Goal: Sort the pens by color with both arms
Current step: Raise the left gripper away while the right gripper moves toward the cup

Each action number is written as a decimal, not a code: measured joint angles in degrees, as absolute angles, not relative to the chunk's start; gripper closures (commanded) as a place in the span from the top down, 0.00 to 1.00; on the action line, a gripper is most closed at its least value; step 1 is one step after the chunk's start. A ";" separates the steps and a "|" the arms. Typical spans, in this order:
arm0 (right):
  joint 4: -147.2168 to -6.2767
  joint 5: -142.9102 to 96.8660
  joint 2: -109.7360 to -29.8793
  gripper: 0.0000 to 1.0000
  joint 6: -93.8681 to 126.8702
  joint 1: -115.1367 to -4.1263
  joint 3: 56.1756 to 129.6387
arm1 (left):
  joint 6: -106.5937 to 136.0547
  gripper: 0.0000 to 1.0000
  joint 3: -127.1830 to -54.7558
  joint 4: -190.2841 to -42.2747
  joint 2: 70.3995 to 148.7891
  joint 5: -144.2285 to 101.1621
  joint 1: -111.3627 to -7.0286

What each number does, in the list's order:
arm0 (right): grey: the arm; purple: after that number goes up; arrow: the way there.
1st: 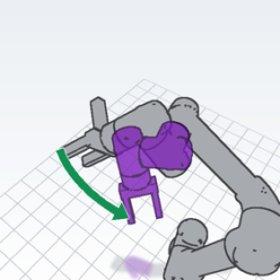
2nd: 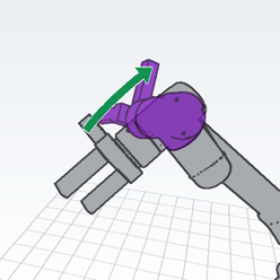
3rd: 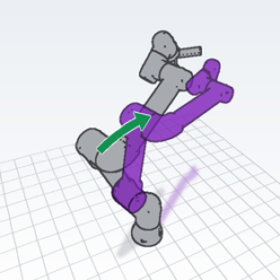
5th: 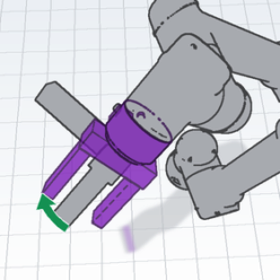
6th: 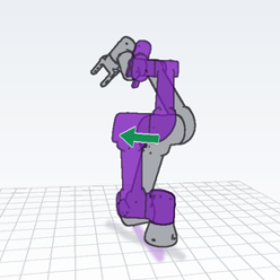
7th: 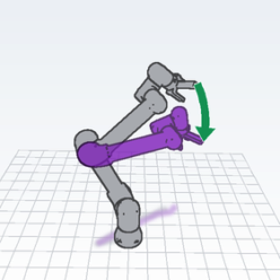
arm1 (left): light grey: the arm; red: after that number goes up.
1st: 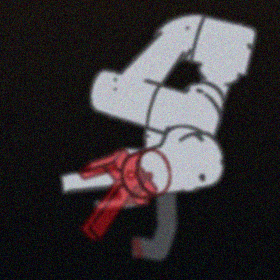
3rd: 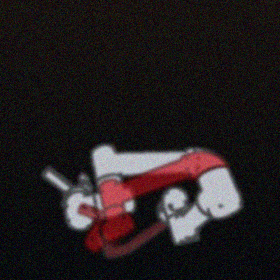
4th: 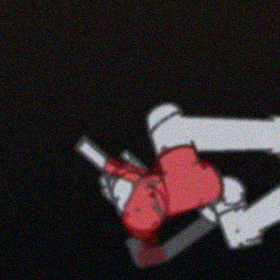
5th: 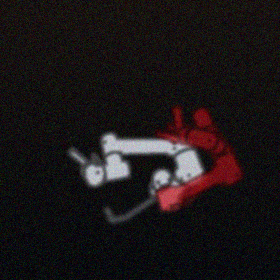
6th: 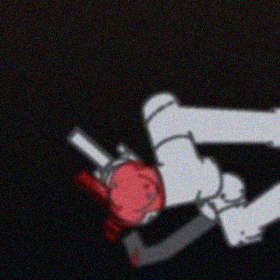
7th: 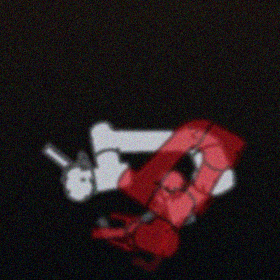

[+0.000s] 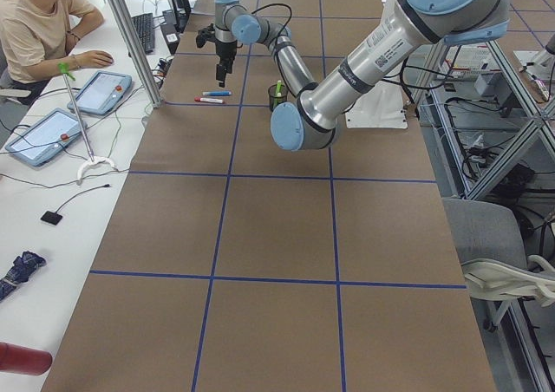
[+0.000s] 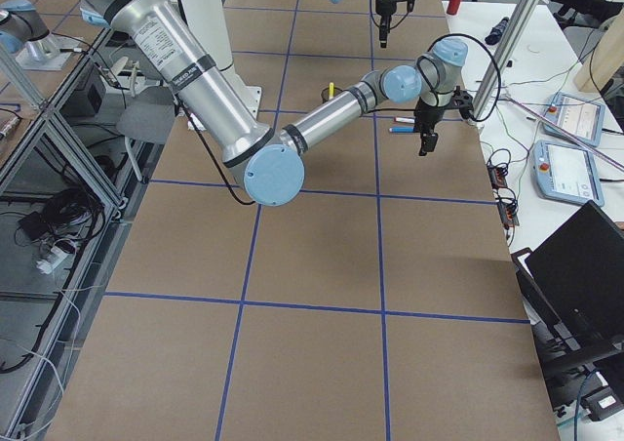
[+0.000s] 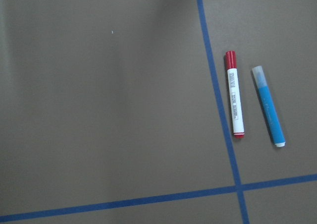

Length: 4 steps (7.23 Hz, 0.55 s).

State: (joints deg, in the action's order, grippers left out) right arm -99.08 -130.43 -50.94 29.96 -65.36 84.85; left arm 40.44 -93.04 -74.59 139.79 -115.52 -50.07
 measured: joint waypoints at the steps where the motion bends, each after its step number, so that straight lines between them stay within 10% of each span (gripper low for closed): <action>1: -100.60 -130.55 -50.81 1.00 32.10 -64.56 86.98 | 37.34 0.99 -96.57 -71.78 137.26 -116.45 -51.21; 4: -102.15 -130.60 -48.48 1.00 40.08 -61.02 89.21 | 28.77 0.99 -101.27 -68.96 131.35 -119.36 -54.83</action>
